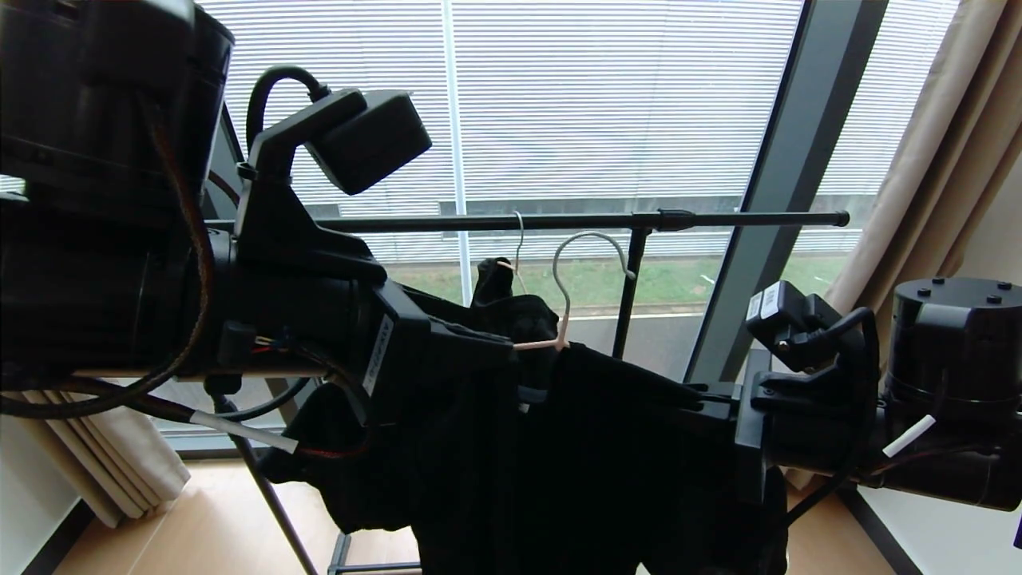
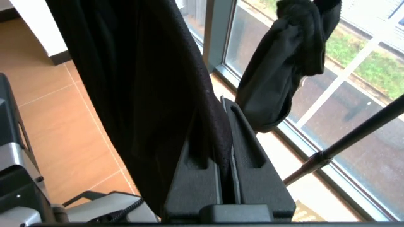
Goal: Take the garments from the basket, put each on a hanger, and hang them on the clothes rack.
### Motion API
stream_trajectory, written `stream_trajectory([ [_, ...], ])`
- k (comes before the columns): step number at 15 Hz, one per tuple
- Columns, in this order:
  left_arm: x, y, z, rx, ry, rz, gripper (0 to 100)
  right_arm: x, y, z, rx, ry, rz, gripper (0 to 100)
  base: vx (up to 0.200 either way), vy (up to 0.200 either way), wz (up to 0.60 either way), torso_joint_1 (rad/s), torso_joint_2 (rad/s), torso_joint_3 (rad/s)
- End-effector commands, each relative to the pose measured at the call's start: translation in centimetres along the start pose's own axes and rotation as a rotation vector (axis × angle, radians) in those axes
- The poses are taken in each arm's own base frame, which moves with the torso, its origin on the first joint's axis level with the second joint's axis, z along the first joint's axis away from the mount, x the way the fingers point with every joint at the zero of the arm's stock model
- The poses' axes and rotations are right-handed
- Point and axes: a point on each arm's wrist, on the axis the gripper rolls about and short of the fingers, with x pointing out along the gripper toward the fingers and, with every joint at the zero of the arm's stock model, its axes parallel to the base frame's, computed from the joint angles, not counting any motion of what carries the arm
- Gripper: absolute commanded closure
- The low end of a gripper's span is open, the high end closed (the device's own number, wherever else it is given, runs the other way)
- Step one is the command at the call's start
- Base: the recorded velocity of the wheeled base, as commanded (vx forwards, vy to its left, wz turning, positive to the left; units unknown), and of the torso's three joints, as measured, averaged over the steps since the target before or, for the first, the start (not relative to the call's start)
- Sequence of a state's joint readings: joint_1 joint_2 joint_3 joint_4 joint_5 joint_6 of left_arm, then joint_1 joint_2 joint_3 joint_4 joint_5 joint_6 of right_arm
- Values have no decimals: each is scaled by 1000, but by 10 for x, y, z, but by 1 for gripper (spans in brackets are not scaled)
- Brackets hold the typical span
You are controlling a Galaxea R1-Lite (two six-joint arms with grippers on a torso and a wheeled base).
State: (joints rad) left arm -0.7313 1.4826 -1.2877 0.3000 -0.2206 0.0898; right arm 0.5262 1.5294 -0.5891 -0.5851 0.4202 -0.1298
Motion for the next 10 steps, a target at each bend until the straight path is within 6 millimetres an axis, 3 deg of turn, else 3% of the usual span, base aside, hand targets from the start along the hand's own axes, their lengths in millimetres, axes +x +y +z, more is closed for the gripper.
stream_trajectory([
  [1,-10,-1,-3,-4,-11,9,0,0,0,0,-2,-2,0,100,0,0,0,0,0,0],
  [3,-21,3,-8,-11,-16,35,0,-1,0,0,-1,-2,-2,100,0,0,0,0,0,0],
  [5,-45,14,-20,-25,-34,109,0,-3,-1,-1,2,-2,3,100,0,0,0,0,0,0],
  [7,-55,45,-54,-30,-15,175,0,-5,-3,-4,10,-2,33,100,0,0,0,0,0,0],
  [10,-64,78,-101,-60,-115,79,0,-8,-10,-6,19,-2,25,100,0,0,0,0,0,0],
])
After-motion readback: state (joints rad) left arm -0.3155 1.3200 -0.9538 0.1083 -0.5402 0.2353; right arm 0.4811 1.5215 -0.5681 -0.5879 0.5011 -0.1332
